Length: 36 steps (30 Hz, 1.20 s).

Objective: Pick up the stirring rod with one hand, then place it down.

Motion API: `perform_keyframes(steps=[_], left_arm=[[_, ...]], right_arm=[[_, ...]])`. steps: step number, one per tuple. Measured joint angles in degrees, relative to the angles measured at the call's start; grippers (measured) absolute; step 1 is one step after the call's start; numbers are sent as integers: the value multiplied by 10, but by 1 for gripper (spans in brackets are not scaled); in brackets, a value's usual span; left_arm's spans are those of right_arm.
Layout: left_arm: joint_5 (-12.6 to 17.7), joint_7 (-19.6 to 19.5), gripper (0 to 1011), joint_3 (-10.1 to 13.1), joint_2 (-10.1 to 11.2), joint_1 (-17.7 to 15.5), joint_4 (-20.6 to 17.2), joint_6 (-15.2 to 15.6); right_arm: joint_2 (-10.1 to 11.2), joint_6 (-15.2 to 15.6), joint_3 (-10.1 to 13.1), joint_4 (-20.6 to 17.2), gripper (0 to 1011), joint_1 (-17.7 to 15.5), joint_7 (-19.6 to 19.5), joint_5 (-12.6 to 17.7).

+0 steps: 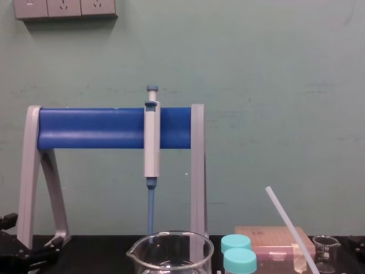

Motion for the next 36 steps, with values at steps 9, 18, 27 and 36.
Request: perform_keyframes(steps=[9,18,27,36], left_arm=[[0,0,1001,0,0,0,0,0],[0,0,1000,0,0,0,0,0],[0,0,1000,0,0,0,0,0],[0,0,1001,0,0,0,0,0]], right_arm=[[0,0,0,0,1003,0,0,0],[0,0,0,0,1003,0,0,0],[0,0,0,0,1003,0,0,0],[0,0,0,0,1003,0,0,0]])
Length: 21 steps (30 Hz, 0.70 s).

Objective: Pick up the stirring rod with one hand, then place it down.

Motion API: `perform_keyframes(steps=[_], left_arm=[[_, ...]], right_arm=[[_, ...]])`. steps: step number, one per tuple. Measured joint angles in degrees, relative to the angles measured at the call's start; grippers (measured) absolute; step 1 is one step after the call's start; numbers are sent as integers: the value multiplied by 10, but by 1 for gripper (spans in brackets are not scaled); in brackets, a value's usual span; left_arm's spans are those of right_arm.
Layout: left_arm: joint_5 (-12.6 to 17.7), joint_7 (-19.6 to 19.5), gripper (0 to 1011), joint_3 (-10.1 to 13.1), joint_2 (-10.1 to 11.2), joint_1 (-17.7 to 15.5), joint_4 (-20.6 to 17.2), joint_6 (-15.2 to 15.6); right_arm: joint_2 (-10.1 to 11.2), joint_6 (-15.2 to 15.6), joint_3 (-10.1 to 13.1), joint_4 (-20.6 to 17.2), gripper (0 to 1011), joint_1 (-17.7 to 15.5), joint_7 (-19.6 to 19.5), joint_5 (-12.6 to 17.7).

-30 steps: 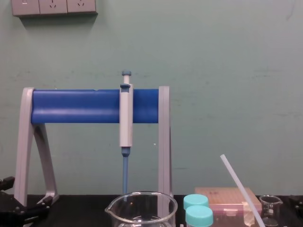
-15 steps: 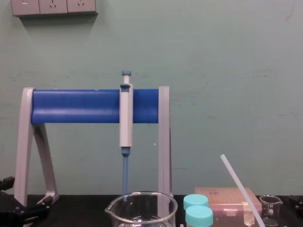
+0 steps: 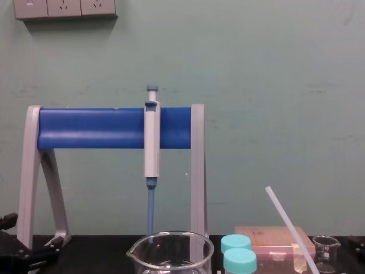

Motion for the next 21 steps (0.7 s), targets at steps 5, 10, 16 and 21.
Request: perform_keyframes(steps=[5,10,16,21], left_arm=[[0,0,1000,0,0,0,0,0],[0,0,1000,0,0,0,0,0],[0,0,1000,0,0,0,0,0],[0,0,1000,0,0,0,0,0]], right_arm=[[0,0,0,0,1003,0,0,0],[0,0,0,0,1003,0,0,0],[0,0,0,0,1003,0,0,0],[0,0,0,0,1003,0,0,0]])
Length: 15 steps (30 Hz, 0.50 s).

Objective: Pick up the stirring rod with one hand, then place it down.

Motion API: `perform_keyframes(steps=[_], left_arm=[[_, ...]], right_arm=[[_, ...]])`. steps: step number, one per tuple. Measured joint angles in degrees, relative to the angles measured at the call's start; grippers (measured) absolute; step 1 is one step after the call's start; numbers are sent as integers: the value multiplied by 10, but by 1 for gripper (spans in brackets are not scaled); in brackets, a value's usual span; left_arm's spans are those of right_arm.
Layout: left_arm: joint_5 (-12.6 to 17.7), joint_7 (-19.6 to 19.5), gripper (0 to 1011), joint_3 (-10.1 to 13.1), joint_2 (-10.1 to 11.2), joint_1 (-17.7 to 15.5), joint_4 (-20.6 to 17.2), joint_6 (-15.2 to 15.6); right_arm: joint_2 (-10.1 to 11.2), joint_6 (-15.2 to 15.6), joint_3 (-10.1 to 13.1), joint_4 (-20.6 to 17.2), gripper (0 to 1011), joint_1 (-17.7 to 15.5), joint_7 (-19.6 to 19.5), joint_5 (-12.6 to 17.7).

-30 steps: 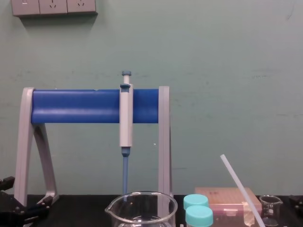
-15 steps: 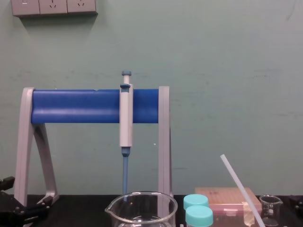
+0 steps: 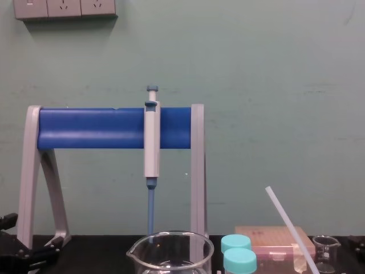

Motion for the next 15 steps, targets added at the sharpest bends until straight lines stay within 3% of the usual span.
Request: perform_keyframes(steps=[15], left_arm=[[0,0,1000,0,0,0,0,0]], right_arm=[[0,0,0,0,1003,0,0,0]])
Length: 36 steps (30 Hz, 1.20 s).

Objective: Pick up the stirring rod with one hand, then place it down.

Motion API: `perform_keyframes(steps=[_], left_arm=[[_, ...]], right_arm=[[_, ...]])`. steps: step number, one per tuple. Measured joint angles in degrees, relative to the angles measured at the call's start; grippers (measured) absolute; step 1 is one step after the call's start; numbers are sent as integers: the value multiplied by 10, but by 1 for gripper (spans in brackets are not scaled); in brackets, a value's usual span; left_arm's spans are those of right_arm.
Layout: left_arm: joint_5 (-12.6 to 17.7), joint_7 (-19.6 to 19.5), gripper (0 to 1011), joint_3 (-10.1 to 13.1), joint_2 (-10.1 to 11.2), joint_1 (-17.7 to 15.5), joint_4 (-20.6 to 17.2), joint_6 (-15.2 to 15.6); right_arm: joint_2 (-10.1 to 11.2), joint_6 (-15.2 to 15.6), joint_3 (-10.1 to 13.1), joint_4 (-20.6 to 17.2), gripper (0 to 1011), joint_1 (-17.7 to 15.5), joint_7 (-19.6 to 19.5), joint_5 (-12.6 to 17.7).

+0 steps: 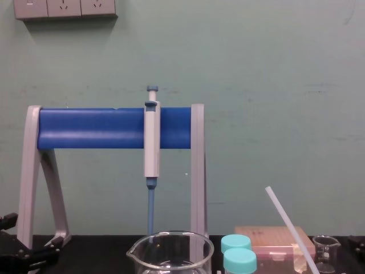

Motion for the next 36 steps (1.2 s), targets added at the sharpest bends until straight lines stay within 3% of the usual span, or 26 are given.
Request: perform_keyframes(steps=[8,13,16,23,29,32,33,36], left_arm=[[0,0,1000,0,0,0,0,0],[0,0,1001,0,0,0,0,0],[0,0,1000,0,0,0,0,0],[0,0,1000,0,0,0,0,0],[0,0,1000,0,0,0,0,0],[0,0,1000,0,0,0,0,0],[0,0,1000,0,0,0,0,0],[0,0,1000,0,0,0,0,0]], right_arm=[[-5,-11,8,0,1003,-2,0,-4],[-11,-49,24,-8,1003,-12,-11,-13],[-14,-99,34,-24,1003,-25,-29,-35],[-15,-158,38,-46,1003,-35,-31,-65],[-18,-184,27,-48,1003,-27,25,-42],[-23,-192,18,-37,1003,-14,78,-7],[-23,-192,18,-37,1003,-14,78,-7],[-29,-193,11,-25,1003,0,134,36]])
